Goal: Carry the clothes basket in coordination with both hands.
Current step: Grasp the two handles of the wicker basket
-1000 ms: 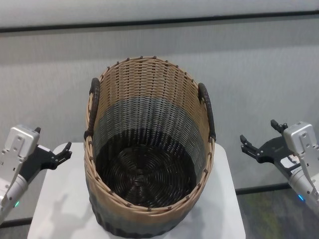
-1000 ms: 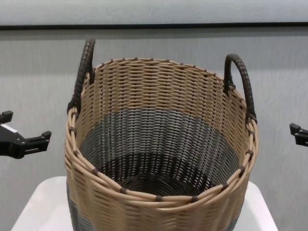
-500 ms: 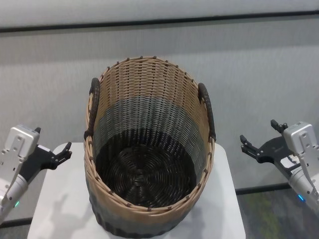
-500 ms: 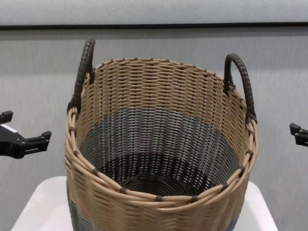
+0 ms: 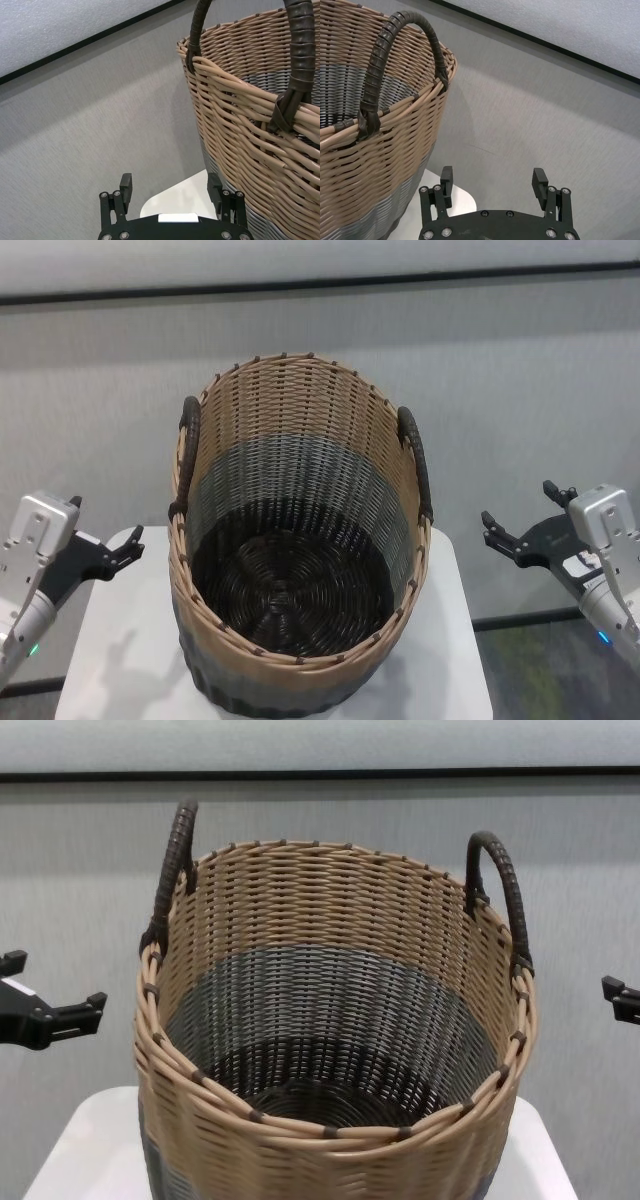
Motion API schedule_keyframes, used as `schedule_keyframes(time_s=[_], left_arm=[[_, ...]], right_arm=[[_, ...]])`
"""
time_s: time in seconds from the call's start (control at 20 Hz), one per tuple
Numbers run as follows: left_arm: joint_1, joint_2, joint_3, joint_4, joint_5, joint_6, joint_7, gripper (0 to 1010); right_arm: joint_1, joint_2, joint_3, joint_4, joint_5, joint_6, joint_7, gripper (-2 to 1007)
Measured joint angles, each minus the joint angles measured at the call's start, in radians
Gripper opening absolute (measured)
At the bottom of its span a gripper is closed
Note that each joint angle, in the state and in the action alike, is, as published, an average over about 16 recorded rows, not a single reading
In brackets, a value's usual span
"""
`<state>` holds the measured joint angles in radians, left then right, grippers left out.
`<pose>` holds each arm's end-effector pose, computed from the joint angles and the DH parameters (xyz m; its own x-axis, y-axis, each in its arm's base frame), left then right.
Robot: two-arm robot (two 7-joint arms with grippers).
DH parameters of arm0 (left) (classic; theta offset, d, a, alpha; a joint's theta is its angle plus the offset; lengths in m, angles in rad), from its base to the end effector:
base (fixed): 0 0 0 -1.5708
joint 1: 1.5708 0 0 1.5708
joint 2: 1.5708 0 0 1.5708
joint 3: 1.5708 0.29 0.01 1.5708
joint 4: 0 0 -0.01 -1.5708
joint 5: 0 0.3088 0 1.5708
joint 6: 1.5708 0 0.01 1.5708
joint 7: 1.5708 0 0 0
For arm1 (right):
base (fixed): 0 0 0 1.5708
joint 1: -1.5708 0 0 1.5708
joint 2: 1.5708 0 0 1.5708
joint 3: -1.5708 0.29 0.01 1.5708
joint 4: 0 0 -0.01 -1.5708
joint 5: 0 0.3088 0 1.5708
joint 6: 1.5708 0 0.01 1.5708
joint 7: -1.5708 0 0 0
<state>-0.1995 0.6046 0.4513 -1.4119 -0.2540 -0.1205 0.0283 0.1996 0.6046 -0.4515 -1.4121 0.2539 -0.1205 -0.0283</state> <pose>0.3581 0.0827 -0.3023 0.2922 0.8804 0.3736 -0.9553 0.2872 0.0703 0.3581 -0.0826 -0.3022 0.2924 -0.8803 0.3737 0.9552 0.2875 -0.0702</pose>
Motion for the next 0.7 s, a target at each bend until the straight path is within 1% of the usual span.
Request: schedule_keyframes(time_s=[0.7], left_arm=[[0.001, 0.0, -0.002, -0.001, 0.002, -0.004, -0.003, 1000]], right_arm=[[0.0, 0.0, 0.0, 0.0, 0.0, 0.0, 0.0, 1003]])
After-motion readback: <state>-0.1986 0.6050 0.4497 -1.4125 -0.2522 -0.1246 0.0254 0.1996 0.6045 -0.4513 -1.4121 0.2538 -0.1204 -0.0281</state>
